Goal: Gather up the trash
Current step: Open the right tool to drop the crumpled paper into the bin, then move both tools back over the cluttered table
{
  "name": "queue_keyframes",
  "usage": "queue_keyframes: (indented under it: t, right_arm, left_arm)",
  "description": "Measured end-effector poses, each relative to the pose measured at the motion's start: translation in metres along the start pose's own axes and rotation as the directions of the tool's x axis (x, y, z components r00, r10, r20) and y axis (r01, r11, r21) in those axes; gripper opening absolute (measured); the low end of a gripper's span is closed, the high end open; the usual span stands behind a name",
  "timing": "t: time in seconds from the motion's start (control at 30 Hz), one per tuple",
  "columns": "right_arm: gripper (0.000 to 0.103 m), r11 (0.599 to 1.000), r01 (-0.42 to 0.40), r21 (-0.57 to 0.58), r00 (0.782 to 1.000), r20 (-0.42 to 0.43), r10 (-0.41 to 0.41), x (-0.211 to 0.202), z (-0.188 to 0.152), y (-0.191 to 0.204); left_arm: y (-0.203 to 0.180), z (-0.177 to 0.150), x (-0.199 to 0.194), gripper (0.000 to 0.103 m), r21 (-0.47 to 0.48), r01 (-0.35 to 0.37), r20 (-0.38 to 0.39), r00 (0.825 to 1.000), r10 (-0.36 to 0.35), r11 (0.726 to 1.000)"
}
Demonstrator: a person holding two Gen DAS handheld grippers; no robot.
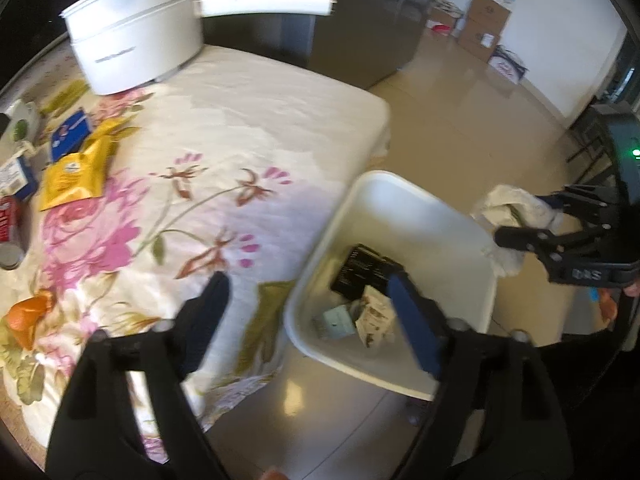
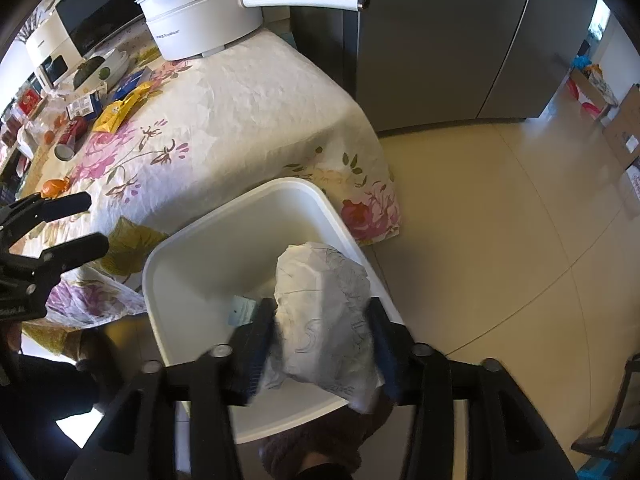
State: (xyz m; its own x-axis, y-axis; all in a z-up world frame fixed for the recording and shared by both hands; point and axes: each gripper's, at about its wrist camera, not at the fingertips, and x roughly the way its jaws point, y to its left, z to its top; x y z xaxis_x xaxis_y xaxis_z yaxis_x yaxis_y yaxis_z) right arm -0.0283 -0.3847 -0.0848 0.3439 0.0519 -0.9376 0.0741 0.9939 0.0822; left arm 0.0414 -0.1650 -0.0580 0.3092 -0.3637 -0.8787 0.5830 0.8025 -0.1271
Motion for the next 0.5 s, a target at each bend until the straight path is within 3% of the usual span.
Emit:
queue_keyframes:
  t: [0.07,0.5]
  right_arm:
    - [0.078,1.0,0.012,0.008,1.0,0.014,-0.012,-0.002,0.0,0.001]
    - [0.079,1.0,0.011,0.019,1.0,0.024,-0.011,-0.004,0.009,0.006]
  left_arm:
    - [0.002,-0.001,-0.001,0.089,0.0,-0.009,0.005,1.0,0.009,1.0]
    - [0.022,-0.004,-0.009,0.09,-0.024,-0.055,0.005,0.998,0.055,0.998]
